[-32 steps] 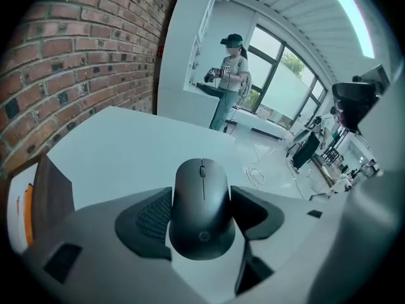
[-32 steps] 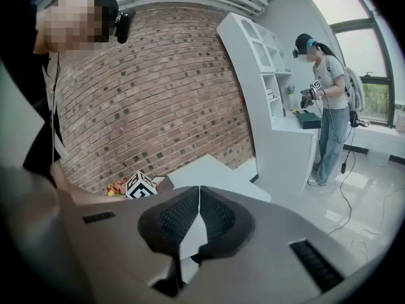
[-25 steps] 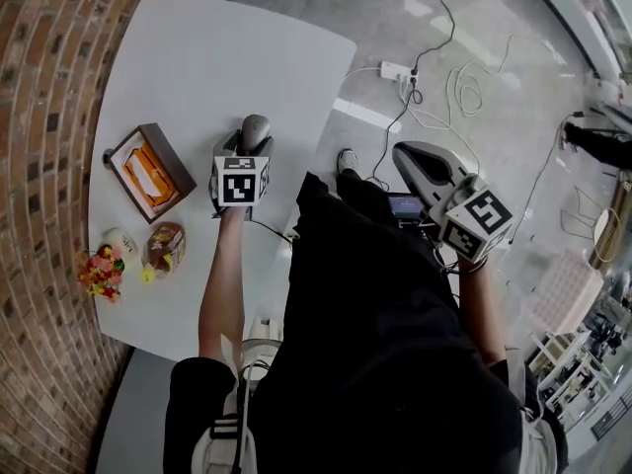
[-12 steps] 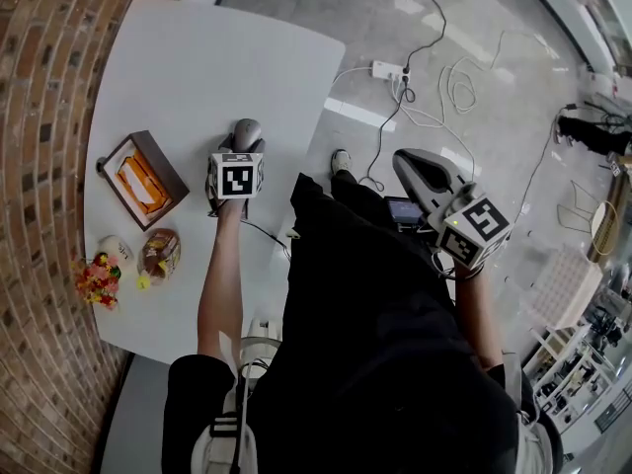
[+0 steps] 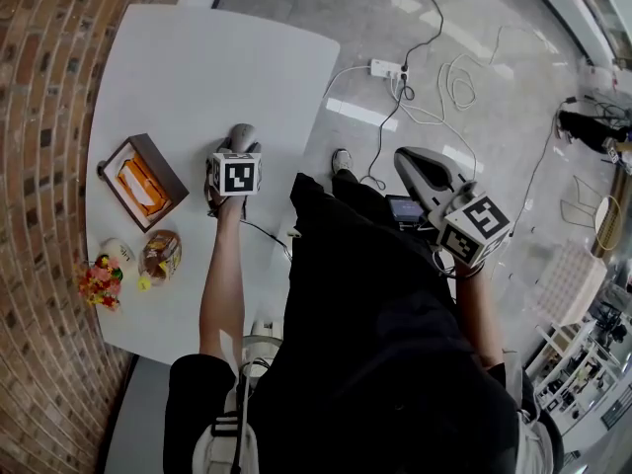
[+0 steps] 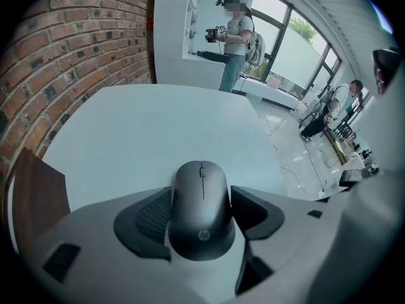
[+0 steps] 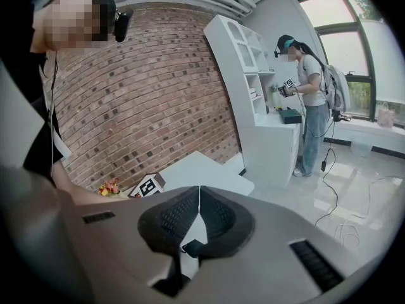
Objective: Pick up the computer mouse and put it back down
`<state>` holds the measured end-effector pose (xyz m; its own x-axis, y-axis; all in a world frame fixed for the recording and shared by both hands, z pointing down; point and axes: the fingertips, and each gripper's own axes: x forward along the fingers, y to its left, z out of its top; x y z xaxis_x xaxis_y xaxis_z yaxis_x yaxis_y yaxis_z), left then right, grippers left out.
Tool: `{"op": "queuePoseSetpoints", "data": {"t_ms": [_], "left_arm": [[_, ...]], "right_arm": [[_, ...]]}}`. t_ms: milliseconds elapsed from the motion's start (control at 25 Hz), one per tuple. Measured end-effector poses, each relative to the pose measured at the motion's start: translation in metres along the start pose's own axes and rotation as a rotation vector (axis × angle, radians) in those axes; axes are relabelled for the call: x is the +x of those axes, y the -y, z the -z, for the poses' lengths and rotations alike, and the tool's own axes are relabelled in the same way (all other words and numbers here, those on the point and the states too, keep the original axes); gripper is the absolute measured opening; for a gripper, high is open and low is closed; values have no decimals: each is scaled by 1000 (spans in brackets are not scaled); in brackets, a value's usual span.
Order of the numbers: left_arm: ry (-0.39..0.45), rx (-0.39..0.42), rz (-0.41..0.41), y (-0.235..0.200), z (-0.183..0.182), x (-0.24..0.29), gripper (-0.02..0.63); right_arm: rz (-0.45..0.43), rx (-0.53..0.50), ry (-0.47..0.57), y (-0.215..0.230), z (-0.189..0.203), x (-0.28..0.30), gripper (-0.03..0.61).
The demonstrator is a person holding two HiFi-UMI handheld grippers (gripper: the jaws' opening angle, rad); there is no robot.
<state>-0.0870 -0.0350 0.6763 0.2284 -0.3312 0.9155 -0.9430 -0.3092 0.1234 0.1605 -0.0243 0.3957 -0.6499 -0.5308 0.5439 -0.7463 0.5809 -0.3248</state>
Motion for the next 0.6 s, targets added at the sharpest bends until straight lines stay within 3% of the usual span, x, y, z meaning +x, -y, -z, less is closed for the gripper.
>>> {"op": "queuePoseSetpoints", "data": {"t_ms": [200, 600], "left_arm": [[-4, 52, -42, -2, 6, 0, 304], [20, 27, -45, -1, 5, -6, 305]], "right_arm": [[1, 0, 2, 0, 2, -1, 18], [-12, -3, 3, -2, 1, -2, 18]]}}
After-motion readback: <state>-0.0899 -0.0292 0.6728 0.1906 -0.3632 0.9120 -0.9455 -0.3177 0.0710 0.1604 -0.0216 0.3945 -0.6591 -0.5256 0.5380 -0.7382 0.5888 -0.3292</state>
